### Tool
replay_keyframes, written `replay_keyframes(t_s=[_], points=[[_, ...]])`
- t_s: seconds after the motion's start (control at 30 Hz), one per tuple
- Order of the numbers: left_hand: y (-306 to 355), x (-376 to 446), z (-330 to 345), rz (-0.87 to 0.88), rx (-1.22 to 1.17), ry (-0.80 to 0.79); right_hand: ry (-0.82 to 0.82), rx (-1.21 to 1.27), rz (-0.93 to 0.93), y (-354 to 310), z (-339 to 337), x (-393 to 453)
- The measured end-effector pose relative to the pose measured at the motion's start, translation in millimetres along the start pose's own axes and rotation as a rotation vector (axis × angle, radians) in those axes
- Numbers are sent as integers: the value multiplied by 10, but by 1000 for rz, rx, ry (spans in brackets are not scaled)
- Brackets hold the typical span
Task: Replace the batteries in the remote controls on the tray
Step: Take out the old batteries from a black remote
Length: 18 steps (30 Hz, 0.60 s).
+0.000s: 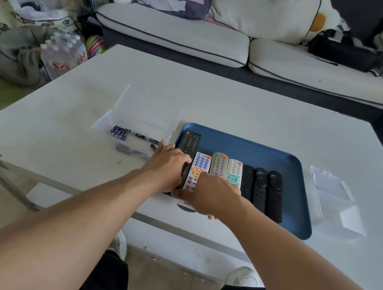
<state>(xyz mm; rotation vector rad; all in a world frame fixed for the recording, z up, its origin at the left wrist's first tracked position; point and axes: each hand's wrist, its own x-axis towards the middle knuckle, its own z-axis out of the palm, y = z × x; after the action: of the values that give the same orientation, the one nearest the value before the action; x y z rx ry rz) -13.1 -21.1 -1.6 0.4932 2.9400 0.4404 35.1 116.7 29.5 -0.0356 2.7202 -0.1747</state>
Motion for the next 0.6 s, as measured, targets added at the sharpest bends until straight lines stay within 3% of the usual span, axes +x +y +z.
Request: replay_keyframes(t_s=[0.13,0.37,0.6], points=[[3,-11,-17,13,2,-1,-57,-1,-17,-52,21,-30],[-69,27,66,67,21,31,-165,268,41,-34,-73,-12],[-21,47,7,6,23,47,-25,517,93,196,-463,-109]])
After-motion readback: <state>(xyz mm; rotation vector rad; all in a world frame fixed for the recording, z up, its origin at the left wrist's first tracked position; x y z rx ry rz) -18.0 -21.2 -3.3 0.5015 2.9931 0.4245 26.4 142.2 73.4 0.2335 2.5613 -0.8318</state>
